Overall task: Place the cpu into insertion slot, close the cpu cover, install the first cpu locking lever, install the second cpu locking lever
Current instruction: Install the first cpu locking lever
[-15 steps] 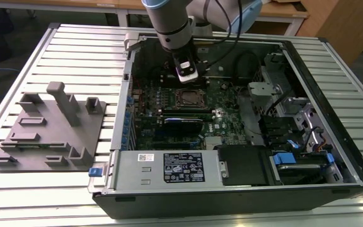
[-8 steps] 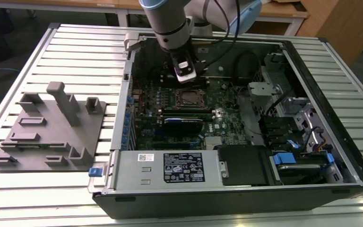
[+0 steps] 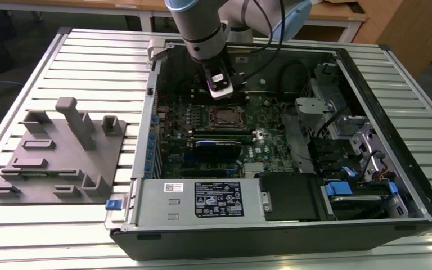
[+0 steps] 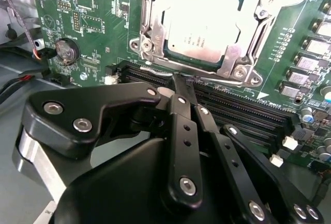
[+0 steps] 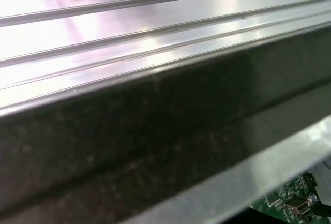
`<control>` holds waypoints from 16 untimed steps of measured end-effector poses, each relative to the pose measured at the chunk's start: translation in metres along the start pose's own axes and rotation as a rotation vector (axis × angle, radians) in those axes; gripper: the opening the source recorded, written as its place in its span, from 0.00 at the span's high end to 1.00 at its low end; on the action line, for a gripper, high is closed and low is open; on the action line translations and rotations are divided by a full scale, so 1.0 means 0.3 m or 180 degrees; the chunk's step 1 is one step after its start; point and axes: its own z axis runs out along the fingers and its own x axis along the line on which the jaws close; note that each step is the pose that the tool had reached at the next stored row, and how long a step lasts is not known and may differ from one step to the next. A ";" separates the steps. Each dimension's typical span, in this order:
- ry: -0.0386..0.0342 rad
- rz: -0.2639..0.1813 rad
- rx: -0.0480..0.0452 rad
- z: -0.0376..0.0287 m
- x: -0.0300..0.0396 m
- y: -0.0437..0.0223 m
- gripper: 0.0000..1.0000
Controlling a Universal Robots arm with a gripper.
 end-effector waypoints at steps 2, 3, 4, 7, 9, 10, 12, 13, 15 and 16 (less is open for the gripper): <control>-0.0006 -0.0005 0.0015 0.001 0.000 0.000 0.90; -0.0009 -0.0009 0.0024 0.002 0.001 0.000 0.90; -0.0013 -0.0013 0.0035 0.002 0.001 -0.001 0.90; -0.0022 -0.0023 0.0064 0.007 0.003 0.000 0.90; -0.0025 -0.0026 0.0071 0.010 0.005 0.002 0.90; -0.0026 -0.0027 0.0074 0.011 0.006 0.002 0.90; -0.0027 -0.0028 0.0076 0.013 0.008 0.004 0.90; -0.0027 -0.0028 0.0076 0.014 0.008 0.004 0.90; -0.0027 -0.0028 0.0076 0.015 0.009 0.004 0.90; -0.0027 -0.0028 0.0076 0.015 0.009 0.004 0.90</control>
